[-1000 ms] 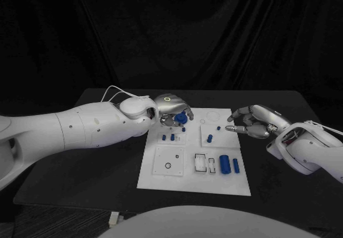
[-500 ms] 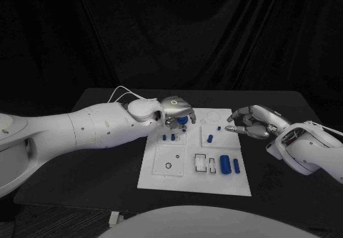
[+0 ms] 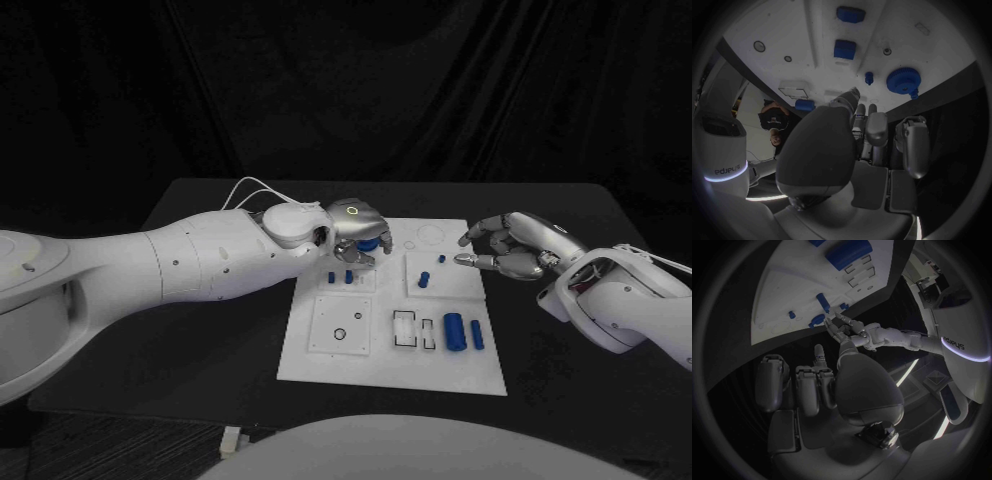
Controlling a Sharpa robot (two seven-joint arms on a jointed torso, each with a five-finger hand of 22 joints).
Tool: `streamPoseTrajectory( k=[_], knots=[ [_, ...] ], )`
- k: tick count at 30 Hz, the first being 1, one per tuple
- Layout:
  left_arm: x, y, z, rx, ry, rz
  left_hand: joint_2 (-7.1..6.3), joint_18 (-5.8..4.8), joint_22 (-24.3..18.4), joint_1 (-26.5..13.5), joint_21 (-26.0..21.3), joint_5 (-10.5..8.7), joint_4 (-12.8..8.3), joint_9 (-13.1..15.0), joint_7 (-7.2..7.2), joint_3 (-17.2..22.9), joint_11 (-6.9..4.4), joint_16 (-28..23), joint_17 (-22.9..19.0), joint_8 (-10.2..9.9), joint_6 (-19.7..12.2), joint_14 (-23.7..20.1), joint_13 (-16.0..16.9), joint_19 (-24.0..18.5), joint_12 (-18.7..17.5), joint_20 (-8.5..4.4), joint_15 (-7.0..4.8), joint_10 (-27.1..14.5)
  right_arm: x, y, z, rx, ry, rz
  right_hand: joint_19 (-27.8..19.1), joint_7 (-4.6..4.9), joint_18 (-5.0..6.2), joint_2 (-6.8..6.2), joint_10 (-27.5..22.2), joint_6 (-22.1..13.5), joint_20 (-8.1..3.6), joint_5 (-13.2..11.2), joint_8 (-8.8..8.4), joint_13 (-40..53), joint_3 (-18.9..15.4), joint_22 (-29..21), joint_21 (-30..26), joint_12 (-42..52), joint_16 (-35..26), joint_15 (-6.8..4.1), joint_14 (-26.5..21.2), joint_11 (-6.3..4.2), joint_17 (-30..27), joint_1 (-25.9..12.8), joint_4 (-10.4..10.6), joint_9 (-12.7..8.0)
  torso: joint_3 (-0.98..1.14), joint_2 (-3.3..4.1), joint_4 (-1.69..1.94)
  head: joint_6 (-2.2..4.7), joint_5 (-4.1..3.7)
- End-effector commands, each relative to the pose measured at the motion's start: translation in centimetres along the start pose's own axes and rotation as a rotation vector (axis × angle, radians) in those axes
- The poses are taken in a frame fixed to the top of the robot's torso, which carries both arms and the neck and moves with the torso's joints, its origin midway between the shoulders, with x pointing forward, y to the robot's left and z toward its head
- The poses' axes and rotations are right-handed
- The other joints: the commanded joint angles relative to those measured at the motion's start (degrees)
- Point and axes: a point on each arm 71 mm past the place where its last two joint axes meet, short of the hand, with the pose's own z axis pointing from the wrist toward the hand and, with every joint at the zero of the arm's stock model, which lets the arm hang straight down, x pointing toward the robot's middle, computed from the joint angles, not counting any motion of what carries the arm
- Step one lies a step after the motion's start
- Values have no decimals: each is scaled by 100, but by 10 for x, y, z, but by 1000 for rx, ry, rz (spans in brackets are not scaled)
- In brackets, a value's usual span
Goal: Assemble the parts on the task board
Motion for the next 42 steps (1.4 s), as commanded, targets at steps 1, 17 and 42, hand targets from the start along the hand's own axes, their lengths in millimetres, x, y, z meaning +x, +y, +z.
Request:
streamPoseTrajectory(
  k=[1,17,42],
  knots=[
    [3,-1,2,-12,23,-1,-2,-21,1130,-100,-26,-12,-28,-34,-15,-13,37,-12,-37,-46,-64,-33,9,49,71,39,35,63,0,0,-1,2,-8,-1,87,3,-4,-4,596,57,-7,33,-26,1509,-22,1099,2,20,4,32,601,34,1494,37,4,-9,2,2,3,-1,-8],
    [9,4,3,-42,34,-2,27,-20,1130,-165,-32,3,-55,-93,-21,-18,58,0,-74,-33,-86,-49,106,48,229,61,57,197,2,-2,-2,7,-5,0,88,2,-5,-5,596,63,-7,52,-25,1509,-25,1101,5,20,7,31,602,34,1498,45,5,-11,1,2,2,-1,-11],
    [20,8,8,-70,62,-6,99,4,1101,-260,-139,55,-90,-81,117,41,0,-15,-191,128,240,-82,220,-1,394,63,41,338,2,-2,-2,9,-6,1,84,2,-2,-5,596,66,-7,56,-25,1509,-27,1097,-5,20,4,31,601,34,1493,48,5,-11,1,-1,0,-1,-9]
  ],
)
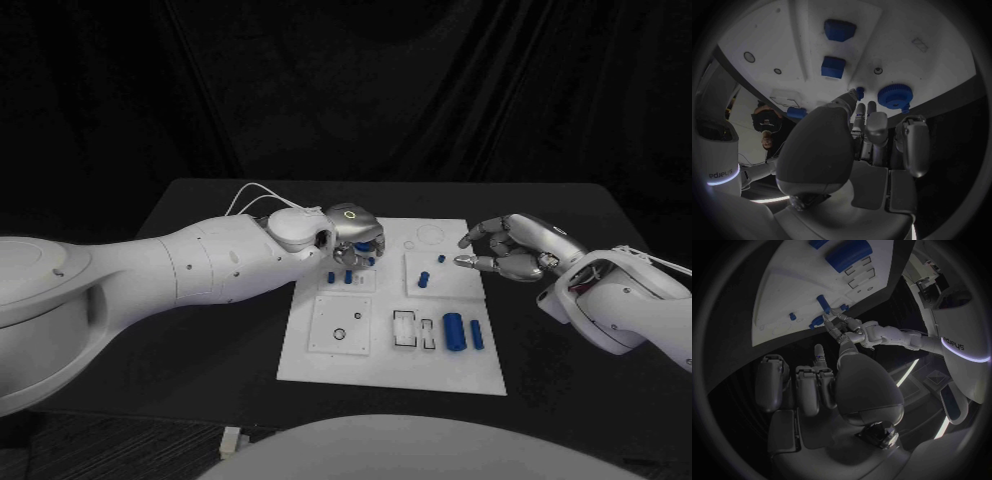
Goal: Assemble the parts on the task board
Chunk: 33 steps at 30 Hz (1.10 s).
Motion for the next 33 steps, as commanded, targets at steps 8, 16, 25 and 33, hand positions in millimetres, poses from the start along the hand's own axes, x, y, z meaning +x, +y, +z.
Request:
streamPoseTrajectory(
  k=[8,16,25,33],
  knots=[
    [5,-1,2,-2,17,-4,17,1,1103,-57,-21,3,-36,18,17,30,-29,14,13,63,108,-26,3,-9,26,23,-14,58,0,0,-1,4,-9,-1,86,1,-4,-4,597,31,-7,20,-24,1510,-29,1102,1,20,2,32,600,36,1491,56,5,-7,-1,0,0,-1,2],
    [8,-3,3,3,22,-7,54,1,1104,-34,-24,28,-65,25,40,81,-54,28,5,92,168,-16,3,-9,48,13,-30,147,1,0,0,4,-7,-1,86,1,-4,-4,597,31,-7,20,-24,1510,-29,1102,1,20,2,32,600,36,1491,56,5,-7,0,-1,0,-1,6],
    [9,-5,4,12,9,-7,104,-3,1110,-38,-8,63,-80,42,59,134,-68,52,6,144,273,-1,-14,1,41,4,-40,210,1,-1,0,4,-5,-1,86,1,-4,-4,597,31,-7,20,-24,1510,-29,1102,1,20,2,32,600,36,1491,56,5,-7,1,1,0,-1,10],
    [10,-5,5,14,10,-8,145,-5,1112,3,-5,194,-143,58,76,224,-86,73,-6,194,386,13,-66,7,12,-5,-51,315,1,-1,0,5,-5,-1,82,2,-2,-2,597,35,-6,25,-24,1510,-31,1099,-8,20,2,33,600,37,1491,63,7,-9,2,0,-1,-1,4]
  ],
)
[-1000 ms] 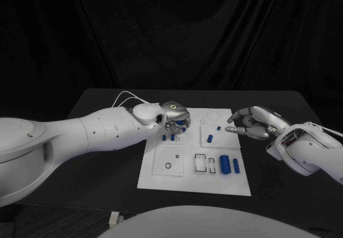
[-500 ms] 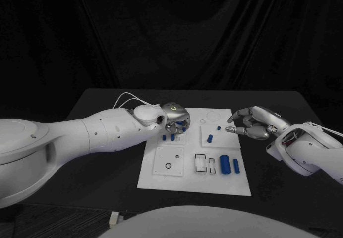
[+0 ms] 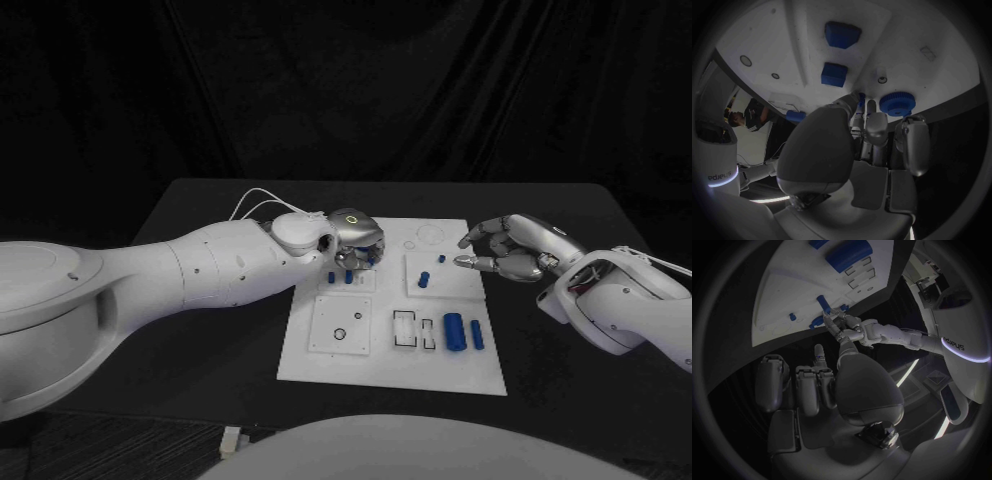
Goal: Assemble the parts on the task board
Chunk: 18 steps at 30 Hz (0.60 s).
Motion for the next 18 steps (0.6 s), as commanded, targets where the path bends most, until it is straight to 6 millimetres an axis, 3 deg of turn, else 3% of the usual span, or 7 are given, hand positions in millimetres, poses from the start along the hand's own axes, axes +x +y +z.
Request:
streamPoseTrajectory(
  k=[1,8,18],
  knots=[
    [0,-3,1,17,-7,0,62,-5,1112,13,-4,84,-19,20,7,72,15,23,-19,61,101,-8,-38,16,-24,-16,-30,87,0,-1,-1,6,-5,-1,82,2,-2,-2,597,35,-6,25,-24,1507,-31,1096,-8,20,2,33,600,36,1491,63,7,-8,0,0,-1,-1,-4],
    [0,-3,1,17,-16,0,84,1,1104,106,-37,242,-159,40,82,217,57,-24,-127,111,260,-6,-159,8,-141,-17,-5,336,0,-1,-1,8,-6,-1,83,2,-2,0,597,36,-6,26,-25,1507,-31,1097,-5,20,0,33,600,37,1489,65,6,-9,2,-1,-1,-1,-5],
    [-8,-6,-19,36,-136,-5,12,11,1090,117,-92,221,-336,47,126,424,69,103,-22,130,465,170,-405,0,-455,-24,-16,832,0,-2,-2,11,-6,-1,81,2,-1,1,597,36,-6,27,-25,1507,-30,1095,-10,20,-1,33,599,37,1488,68,6,-9,-1,-2,-1,-1,-32]
  ],
)
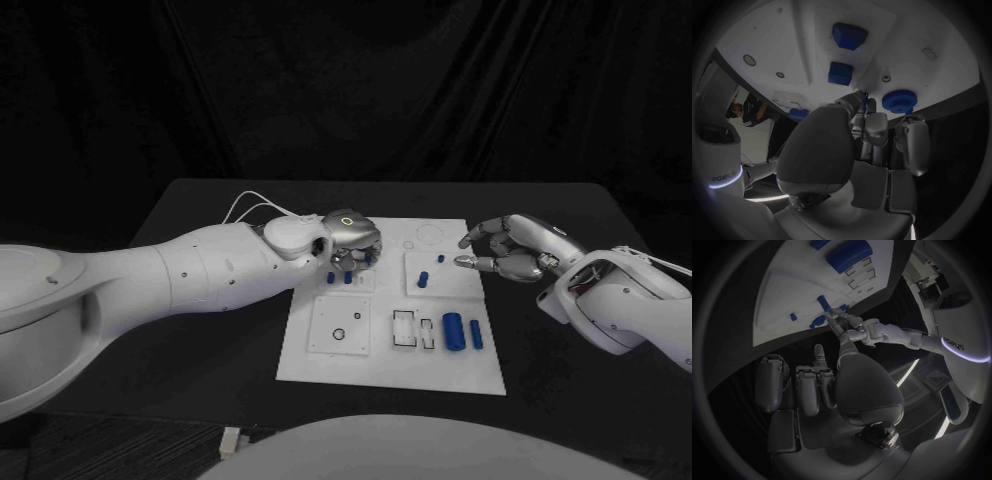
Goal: Assemble the parts on the task board
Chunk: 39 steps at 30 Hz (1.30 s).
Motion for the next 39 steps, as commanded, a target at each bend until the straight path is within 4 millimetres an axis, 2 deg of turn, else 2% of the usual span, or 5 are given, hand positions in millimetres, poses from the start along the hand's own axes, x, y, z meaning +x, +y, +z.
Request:
streamPoseTrajectory(
  k=[1,9,14,20,39],
  knots=[
    [-11,-3,-7,17,-95,6,-52,13,1086,21,-62,-37,-7,-15,4,73,-5,69,55,22,63,65,-44,-5,-83,-25,-13,99,0,-1,-1,8,-5,-1,81,2,-1,1,597,36,-6,27,-25,1508,-30,1096,-10,20,-1,33,599,37,1488,68,6,-6,-1,0,0,-1,-11],
    [-40,5,-30,16,-133,23,-136,33,1057,-62,-177,-236,-11,-57,-16,221,-20,-12,-62,-70,54,43,-171,-49,-315,-32,-25,207,2,-2,-2,11,-1,0,78,3,0,1,597,38,-6,27,-25,1508,-30,1095,-16,20,-8,33,597,38,1479,73,4,-7,0,0,7,-1,7],
    [-48,9,-41,20,-149,29,-161,37,1052,-76,-206,-318,-13,-69,-40,274,-38,-11,-61,-97,55,34,-210,-62,-404,-31,-29,185,5,-3,-3,14,6,4,78,3,0,1,597,38,-6,27,-25,1508,-30,1095,-16,20,-8,33,597,38,1479,73,4,-7,1,-12,9,-1,-14],
    [-48,16,-47,6,-121,30,-184,40,1049,-114,-224,-408,9,-79,-53,307,-43,-24,-87,-121,53,25,-235,-68,-466,-34,-34,181,9,-4,-4,16,12,7,78,3,0,1,597,38,-6,27,-25,1508,-30,1095,-16,20,-8,33,597,38,1479,73,4,-7,4,-20,3,-1,22],
    [-27,22,-41,-26,-22,14,-210,46,1039,-175,-270,-531,45,-101,-53,345,-34,-50,-131,-173,15,3,-275,-84,-568,-34,-29,146,10,-5,-4,16,13,7,70,3,4,0,597,41,-5,28,-26,1508,-29,1089,-33,20,-16,34,594,38,1470,95,-4,-9,0,6,-1,-1,3]
  ],
)
